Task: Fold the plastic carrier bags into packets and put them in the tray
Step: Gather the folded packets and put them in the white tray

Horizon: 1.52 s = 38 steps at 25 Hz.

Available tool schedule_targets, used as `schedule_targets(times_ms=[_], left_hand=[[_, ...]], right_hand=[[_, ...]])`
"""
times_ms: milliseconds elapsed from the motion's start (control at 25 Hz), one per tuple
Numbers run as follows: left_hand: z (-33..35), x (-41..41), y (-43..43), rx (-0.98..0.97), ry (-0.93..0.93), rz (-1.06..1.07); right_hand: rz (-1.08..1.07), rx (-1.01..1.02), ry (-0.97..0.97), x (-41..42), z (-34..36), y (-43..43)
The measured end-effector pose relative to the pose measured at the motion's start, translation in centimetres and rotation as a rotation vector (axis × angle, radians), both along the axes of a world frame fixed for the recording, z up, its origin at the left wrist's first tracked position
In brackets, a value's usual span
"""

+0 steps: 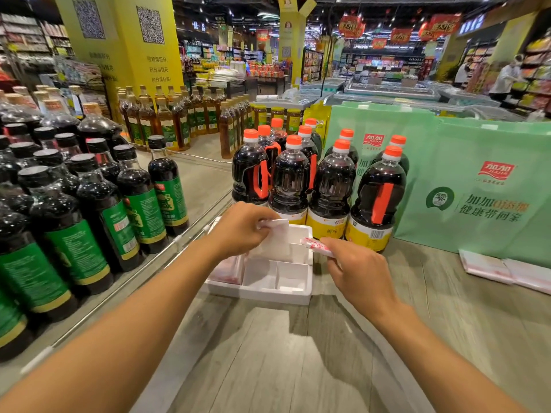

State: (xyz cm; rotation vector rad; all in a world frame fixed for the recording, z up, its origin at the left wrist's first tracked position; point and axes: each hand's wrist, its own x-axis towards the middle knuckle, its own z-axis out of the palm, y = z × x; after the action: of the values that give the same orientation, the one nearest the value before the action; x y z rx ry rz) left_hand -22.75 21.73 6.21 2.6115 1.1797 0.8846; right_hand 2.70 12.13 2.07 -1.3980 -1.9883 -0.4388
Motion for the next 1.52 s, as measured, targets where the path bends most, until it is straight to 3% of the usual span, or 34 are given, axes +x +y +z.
schedule_targets(times_ms=[400,600,680,1160,1320,1520], left_hand=[[0.1,1.9,2.0,-0.251,0.012,-0.025],[-0.8,3.0,2.1,-0.312,-0.098,-0.007],[-1.2,3.3,2.3,-0.313,-0.063,-0.009],[-2.3,0.7,2.4,0.116,0.399,0.139],[-3.0,-0.4,2.5,0.246,0.427,0.139],[-3.8,-1.0,2.2,0.199,0.356,0.225]], right_hand=[[0.046,-0.018,-0.005,1.0,-0.1,-0.4],[0.046,-0.054,0.034,1.0,-0.9,-1.0],[0.053,-0.062,0.030,1.2,-1.3,-1.1],[0.051,-0.101,0.026,1.8,-2.7,-1.6],[0.053,-0.117,0.032,1.4,-2.9,-1.7],[0.063,-0.150,0.019,0.3,-2.3,-0.9]])
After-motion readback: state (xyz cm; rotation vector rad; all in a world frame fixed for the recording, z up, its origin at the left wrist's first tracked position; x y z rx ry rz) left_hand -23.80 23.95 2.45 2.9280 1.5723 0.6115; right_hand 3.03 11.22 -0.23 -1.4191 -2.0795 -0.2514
